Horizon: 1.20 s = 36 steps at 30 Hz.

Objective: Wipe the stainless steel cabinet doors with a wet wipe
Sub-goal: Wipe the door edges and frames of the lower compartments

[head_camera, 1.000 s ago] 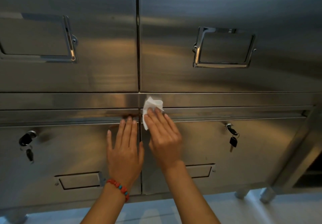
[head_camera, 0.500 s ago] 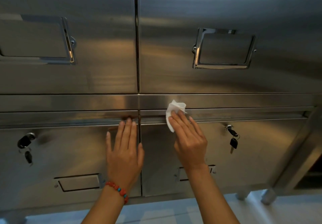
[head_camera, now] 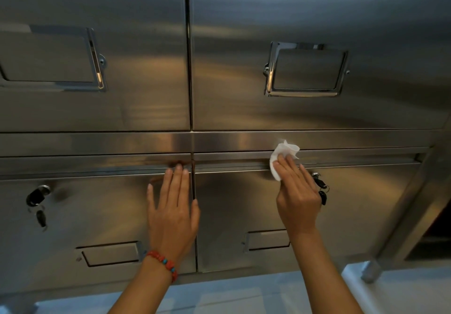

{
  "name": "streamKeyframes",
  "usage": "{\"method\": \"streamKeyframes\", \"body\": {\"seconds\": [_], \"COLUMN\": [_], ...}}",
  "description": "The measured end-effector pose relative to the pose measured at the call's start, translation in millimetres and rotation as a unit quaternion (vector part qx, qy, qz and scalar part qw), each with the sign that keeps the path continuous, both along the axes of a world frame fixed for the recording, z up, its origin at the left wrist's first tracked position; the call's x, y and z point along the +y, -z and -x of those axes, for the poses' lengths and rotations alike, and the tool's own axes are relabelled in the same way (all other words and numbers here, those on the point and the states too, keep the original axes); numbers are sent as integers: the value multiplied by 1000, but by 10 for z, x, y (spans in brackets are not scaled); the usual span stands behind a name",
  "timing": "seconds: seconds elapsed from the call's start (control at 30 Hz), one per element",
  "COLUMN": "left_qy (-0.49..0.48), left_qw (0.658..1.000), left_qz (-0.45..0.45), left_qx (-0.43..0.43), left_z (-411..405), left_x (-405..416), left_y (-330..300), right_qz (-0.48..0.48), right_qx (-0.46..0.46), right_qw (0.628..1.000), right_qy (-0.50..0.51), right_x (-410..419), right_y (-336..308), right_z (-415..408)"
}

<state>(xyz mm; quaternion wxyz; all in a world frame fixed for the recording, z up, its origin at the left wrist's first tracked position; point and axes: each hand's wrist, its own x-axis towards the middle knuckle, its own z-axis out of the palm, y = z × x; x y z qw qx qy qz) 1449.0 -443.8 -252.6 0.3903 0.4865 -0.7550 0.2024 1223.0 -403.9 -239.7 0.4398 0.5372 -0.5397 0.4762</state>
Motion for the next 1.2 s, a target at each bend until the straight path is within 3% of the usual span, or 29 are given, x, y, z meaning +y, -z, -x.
{"method": "streamKeyframes", "body": {"seconds": [0.33, 0.73, 0.9, 1.07, 1.2], "left_qy": [73, 93, 102, 113, 118], "left_qw": [996, 991, 991, 990, 990], "left_qz": [48, 11, 24, 39, 38], "left_qx": [0, -98, -85, -77, -72], "left_z": [335, 699, 737, 742, 751], "left_x": [185, 137, 99, 74, 60], "left_y": [-65, -93, -49, -23, -11], "right_qz": [-21, -40, -24, -39, -1], "right_qx": [-9, -28, -50, 1, -41], "right_qw": [1000, 999, 998, 999, 998], "right_qy": [-18, -5, 4, 12, 39], "right_x": [60, 186, 143, 189, 226], "right_y": [-57, -95, -61, -75, -75], "right_z": [38, 267, 196, 342, 507]}}
